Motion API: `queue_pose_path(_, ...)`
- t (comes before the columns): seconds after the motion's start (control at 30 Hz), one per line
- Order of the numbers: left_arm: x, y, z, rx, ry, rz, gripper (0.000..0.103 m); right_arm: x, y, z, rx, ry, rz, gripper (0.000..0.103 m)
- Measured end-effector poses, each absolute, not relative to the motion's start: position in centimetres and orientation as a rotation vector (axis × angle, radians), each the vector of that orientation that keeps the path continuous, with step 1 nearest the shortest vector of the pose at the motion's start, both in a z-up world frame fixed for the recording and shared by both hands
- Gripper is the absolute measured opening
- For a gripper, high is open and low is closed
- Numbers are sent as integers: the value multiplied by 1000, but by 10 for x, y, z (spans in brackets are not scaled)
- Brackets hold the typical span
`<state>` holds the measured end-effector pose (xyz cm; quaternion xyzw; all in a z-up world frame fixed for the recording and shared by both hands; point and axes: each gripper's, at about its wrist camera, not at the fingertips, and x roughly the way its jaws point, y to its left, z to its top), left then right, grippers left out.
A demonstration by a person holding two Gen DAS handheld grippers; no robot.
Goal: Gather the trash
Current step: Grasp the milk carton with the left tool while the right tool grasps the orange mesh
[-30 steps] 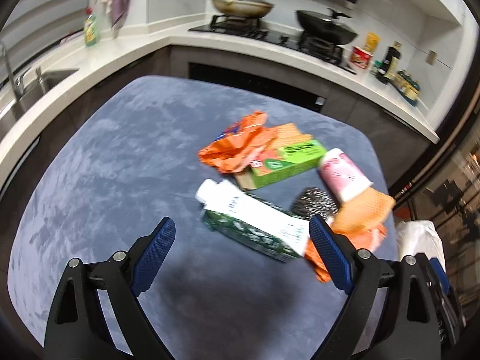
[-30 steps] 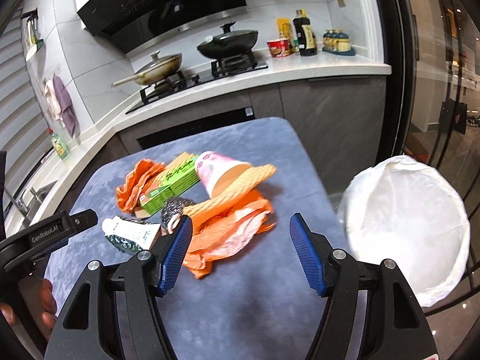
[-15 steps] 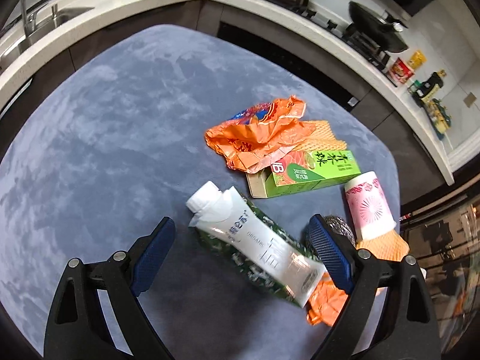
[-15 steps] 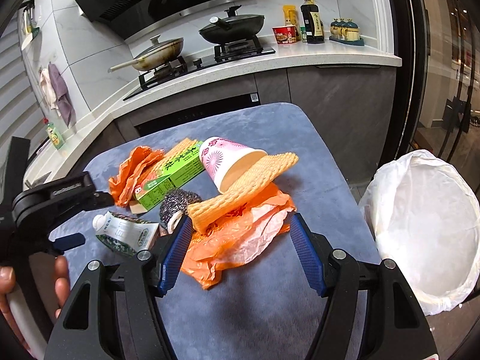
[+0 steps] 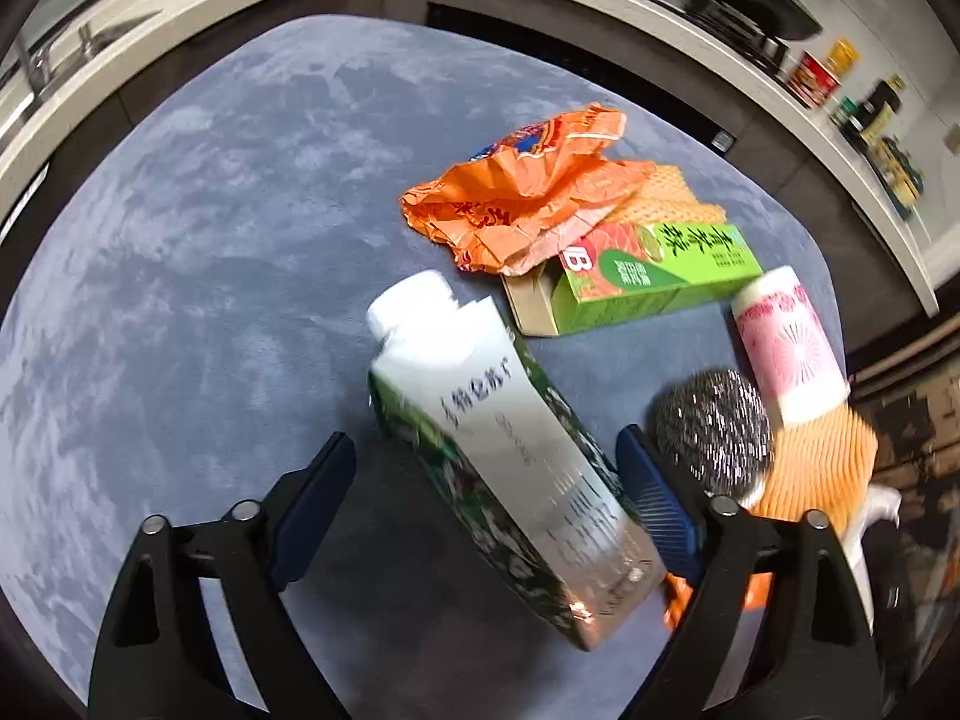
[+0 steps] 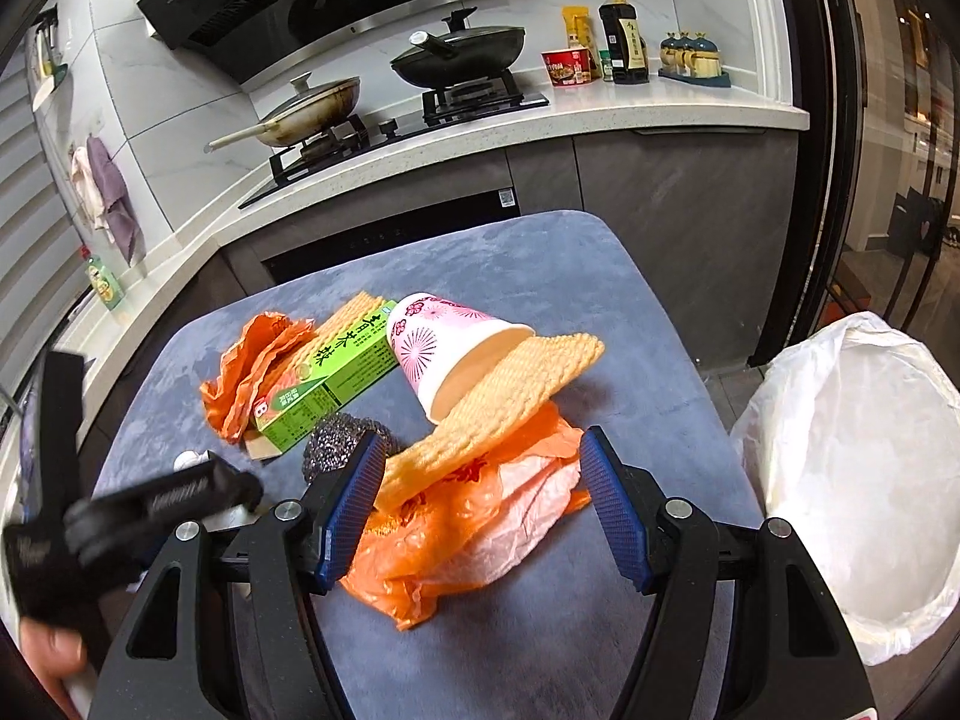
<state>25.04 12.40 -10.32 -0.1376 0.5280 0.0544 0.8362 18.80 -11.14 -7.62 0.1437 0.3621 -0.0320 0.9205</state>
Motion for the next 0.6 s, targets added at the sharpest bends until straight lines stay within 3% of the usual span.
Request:
queue_pose_path(0.27,226,132,-102,-214,1118,42,69,204,-106,-92,340,774,-37,65)
queue_pose_path(0.33,222,132,-108,-187,1128,51,62,207,-103,-96,345,783,-28,64)
queue_pose_path(0.43,219,130,-121,-176,1163,39,53,212,-99,-103,343,799,-22,58)
queue_pose_path(0.6,216,131,-120,-165,1141,26,52,213,-96,-107,337,810,-15,44)
